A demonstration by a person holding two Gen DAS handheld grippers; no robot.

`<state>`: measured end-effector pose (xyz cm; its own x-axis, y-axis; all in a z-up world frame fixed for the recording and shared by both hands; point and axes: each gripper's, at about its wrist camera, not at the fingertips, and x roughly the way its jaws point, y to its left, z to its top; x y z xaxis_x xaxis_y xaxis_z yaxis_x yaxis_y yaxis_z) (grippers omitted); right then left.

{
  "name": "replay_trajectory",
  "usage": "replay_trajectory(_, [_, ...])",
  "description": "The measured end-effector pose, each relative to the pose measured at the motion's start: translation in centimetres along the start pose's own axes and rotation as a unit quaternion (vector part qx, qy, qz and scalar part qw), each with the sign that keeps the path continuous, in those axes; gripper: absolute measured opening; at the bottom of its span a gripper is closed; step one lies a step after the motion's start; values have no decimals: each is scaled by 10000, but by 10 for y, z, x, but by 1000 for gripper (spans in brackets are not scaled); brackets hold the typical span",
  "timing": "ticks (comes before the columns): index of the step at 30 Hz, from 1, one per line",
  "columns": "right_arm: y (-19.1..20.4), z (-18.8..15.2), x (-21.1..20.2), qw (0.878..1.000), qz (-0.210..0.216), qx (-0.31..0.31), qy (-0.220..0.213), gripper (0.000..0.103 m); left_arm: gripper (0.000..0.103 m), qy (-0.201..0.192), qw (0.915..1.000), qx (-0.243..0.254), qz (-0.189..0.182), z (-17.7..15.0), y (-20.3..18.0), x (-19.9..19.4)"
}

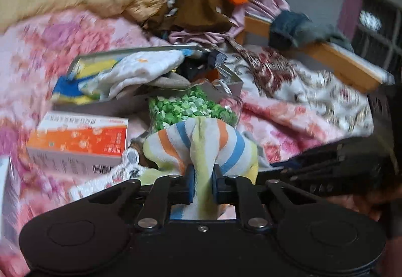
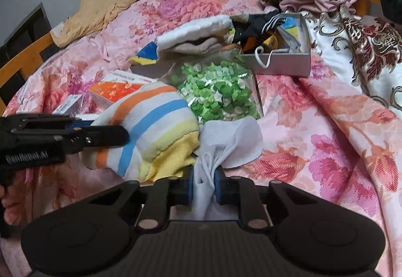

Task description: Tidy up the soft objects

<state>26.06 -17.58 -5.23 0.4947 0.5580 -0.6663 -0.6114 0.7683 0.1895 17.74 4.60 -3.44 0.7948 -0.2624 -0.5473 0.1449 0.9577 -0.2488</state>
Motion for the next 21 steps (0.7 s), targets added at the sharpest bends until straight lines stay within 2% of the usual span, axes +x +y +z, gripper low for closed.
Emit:
replay_trajectory(4, [0,2,-10,9995,-3,107,-283,15,14,-146,9962,-843,-178,1,16,-11])
replay_trajectory(7, [1,3,-17,9989,-4,140,-455,15,13,-353,9915,-1231,-236,4,23,-23])
replay_trajectory(12, [4,2,-27,9974,79,90,-717,15,13,-628,9880,-1395,-222,8,21,-44])
replay_trajectory(17, [7,2,-39,9944,153,51,-1041,15,13,-876,9872,-1329,-95,11,8,-69])
replay_trajectory(21, [9,3,-47,9916,230,36,-1269,15,13,-961,9857,-1384,-28,9,1,-81])
